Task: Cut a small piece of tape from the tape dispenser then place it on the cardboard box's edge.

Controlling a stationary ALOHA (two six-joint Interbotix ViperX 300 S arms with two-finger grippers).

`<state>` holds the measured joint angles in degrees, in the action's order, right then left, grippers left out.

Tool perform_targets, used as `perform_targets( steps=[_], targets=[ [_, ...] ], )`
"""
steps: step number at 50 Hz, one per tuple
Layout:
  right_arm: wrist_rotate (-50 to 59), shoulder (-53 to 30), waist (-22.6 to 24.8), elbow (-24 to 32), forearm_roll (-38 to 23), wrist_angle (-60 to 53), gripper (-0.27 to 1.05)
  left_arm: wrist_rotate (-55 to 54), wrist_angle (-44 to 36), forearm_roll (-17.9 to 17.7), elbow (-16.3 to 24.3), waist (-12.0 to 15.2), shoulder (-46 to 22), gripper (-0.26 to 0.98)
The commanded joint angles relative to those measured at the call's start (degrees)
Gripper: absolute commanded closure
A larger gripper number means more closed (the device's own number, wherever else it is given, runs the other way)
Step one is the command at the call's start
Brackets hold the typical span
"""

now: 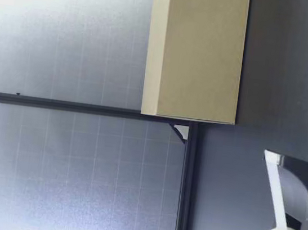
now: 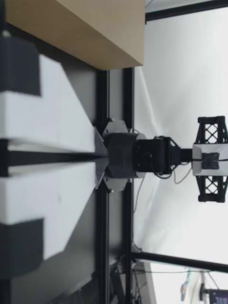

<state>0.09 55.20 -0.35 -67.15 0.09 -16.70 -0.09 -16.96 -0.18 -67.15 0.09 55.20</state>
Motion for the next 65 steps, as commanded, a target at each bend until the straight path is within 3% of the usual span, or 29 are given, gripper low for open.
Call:
perform_targets(
  steps=[1,10,30,45,55,62,65],
  targets=[
    [-0.1,-0.4,-0.1,0.7,-0.1,-0.8,0.89,0.2,-1.3,0.0,0.5,1.0,-0.6,0.84],
    [0.2,-5.9,-0.4,3.4,-0.1,-0.9,0.9,0.3,-2.3,0.0,0.4,1.0,-1.2,0.86],
    [1.1,-30.8,-2.2,21.2,2.9,7.1,0.9,0.0,-3.3,0.0,0.3,1.0,-4.4,0.86],
    [3.0,-54.0,-2.6,41.4,3.5,29.2,0.9,-0.4,-3.3,0.0,-1.1,1.0,-4.7,0.86],
    [1.7,-63.1,-1.9,52.6,3.8,44.6,0.9,-0.4,-3.3,0.0,-2.0,1.0,-4.7,0.86],
    [-2.5,-67.0,-2.2,57.8,7.9,53.5,0.9,-0.6,-3.3,0.0,-3.0,1.0,-4.7,0.86],
    [-6.7,-69.0,-3.3,60.1,13.0,58.2,0.9,-0.6,-3.3,0.1,-3.4,1.0,-4.7,0.86]
  ],
)
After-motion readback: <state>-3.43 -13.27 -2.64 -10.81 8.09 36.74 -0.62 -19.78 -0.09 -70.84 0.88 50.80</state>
